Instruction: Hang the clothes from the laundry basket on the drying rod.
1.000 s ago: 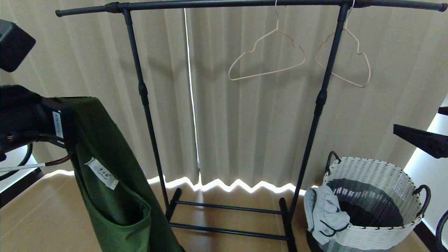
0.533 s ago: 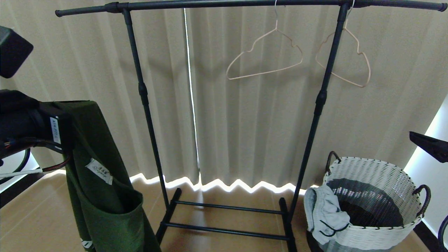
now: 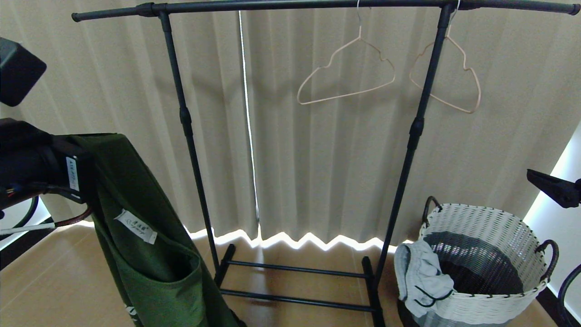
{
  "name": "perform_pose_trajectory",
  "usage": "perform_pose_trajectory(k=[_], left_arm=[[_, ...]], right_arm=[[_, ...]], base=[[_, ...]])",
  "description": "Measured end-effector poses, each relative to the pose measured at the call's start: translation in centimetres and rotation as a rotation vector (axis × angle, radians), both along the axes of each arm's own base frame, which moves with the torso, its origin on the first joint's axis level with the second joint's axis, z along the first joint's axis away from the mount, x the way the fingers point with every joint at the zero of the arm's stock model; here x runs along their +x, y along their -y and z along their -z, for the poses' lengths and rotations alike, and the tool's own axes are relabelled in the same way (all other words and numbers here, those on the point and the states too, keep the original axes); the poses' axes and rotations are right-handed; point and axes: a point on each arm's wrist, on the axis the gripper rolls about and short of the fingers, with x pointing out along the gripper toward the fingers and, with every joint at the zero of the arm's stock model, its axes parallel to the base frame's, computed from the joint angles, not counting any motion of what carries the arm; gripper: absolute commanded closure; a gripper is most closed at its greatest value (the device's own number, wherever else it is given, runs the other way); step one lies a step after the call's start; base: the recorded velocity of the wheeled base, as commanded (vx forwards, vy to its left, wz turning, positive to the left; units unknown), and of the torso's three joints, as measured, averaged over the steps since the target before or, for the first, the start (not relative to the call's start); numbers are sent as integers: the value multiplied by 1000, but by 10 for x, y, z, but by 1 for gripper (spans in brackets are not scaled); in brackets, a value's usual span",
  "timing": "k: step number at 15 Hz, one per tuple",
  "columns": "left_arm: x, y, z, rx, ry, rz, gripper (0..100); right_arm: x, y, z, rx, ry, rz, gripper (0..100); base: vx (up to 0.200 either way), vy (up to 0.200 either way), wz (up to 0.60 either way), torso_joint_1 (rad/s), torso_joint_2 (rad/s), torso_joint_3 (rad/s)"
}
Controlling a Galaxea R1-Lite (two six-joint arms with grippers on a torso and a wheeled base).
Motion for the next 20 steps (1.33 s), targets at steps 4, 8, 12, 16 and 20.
perform_pose_trajectory(k=[4, 8, 12, 16, 20], left_arm=[[0, 0, 2, 7, -5, 2, 100], [0, 0, 4, 9, -11, 3, 100], [0, 1, 5, 11, -14, 7, 100], [-2, 0, 13, 45, -28, 16, 100], [-7, -1, 16, 62, -26, 61, 100]], right_arm=[[1, 0, 1, 0, -6, 0, 0], [2, 0, 2, 2, -9, -3, 0], [1, 0, 1, 3, -4, -3, 0], [2, 0, 0, 3, 2, -5, 0], [2, 0, 0, 3, 3, -5, 0]], base=[[0, 0, 0, 0, 0, 0], [0, 0, 0, 19, -45, -26], [0, 0, 0, 157, -223, -242], [0, 0, 0, 96, -598, -254], [0, 0, 0, 271, -486, -256]])
